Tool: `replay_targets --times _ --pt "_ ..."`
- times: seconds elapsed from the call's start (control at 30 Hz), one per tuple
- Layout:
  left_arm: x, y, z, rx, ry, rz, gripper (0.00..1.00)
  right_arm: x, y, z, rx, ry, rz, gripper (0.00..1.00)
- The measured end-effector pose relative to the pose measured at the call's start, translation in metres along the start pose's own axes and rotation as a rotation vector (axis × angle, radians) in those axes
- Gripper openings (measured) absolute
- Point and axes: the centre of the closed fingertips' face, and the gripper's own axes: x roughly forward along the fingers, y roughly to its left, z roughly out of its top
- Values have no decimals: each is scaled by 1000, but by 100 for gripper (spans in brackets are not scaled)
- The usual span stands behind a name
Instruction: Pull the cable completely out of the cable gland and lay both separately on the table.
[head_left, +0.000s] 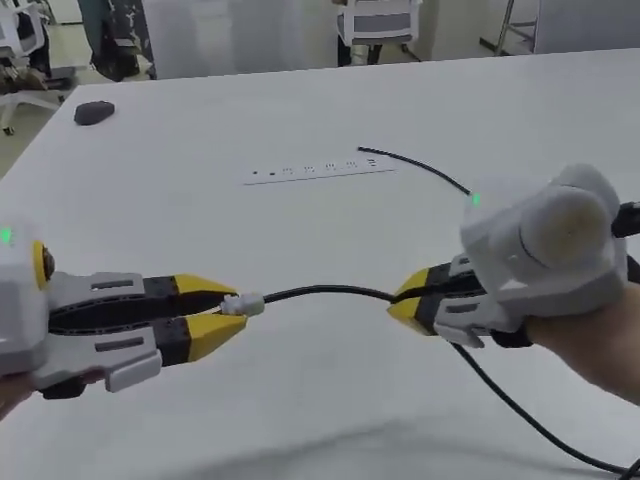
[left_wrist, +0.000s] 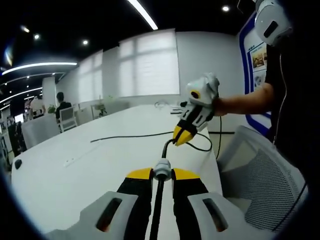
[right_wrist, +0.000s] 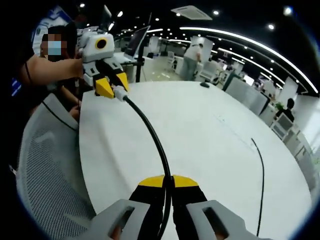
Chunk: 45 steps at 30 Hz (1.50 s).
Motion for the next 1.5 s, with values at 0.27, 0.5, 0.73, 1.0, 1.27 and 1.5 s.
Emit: replay_targets --times 0.27,0.5,0.73,1.0,1.27,1.5 --pt "-5 8 -6 -17 3 21 14 -5 -14 -47 97 58 -14 0" --pt "1 8 -8 -17 11 14 14 5 -8 -60 85 100 -7 0" --pt "2 6 -6 -46 0 3 14 11 -5 -60 24 149 12 2" --pt "3 1 -10 -50 15 -9 14 25 31 5 35 -40 168 16" --pt "5 -4 -5 -41 16 -17 14 58 77 62 -162 -141 244 16" --pt "2 -6 -7 -43 18 -14 14 64 86 75 -240 -145 272 9"
